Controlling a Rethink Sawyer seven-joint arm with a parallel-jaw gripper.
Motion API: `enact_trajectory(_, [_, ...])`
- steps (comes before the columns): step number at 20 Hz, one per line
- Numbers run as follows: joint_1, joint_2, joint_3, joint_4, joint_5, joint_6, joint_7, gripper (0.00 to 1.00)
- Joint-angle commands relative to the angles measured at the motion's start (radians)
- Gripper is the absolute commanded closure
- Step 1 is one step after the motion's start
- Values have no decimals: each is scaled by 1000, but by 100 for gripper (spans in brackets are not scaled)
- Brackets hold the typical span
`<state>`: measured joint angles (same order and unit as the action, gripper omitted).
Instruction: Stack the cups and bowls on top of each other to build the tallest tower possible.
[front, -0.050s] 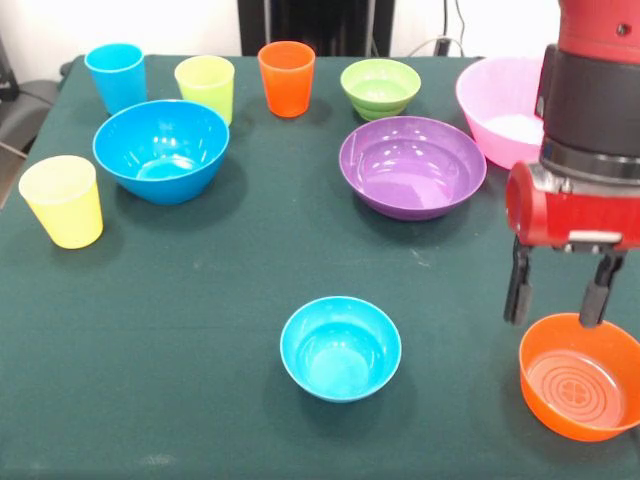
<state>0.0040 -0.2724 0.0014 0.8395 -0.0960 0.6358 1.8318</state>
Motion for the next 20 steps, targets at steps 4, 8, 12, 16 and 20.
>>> enact_trajectory(4, [-4,134,38,-143,-10,87,51,0])
enact_trajectory(8, [-10,152,41,-166,-8,87,37,0])
enact_trajectory(12, [-10,147,39,-140,-8,61,39,0])
enact_trajectory(16, [-8,159,38,-140,-7,45,48,0])
enact_trajectory(20, [3,166,33,-122,-8,17,71,0])
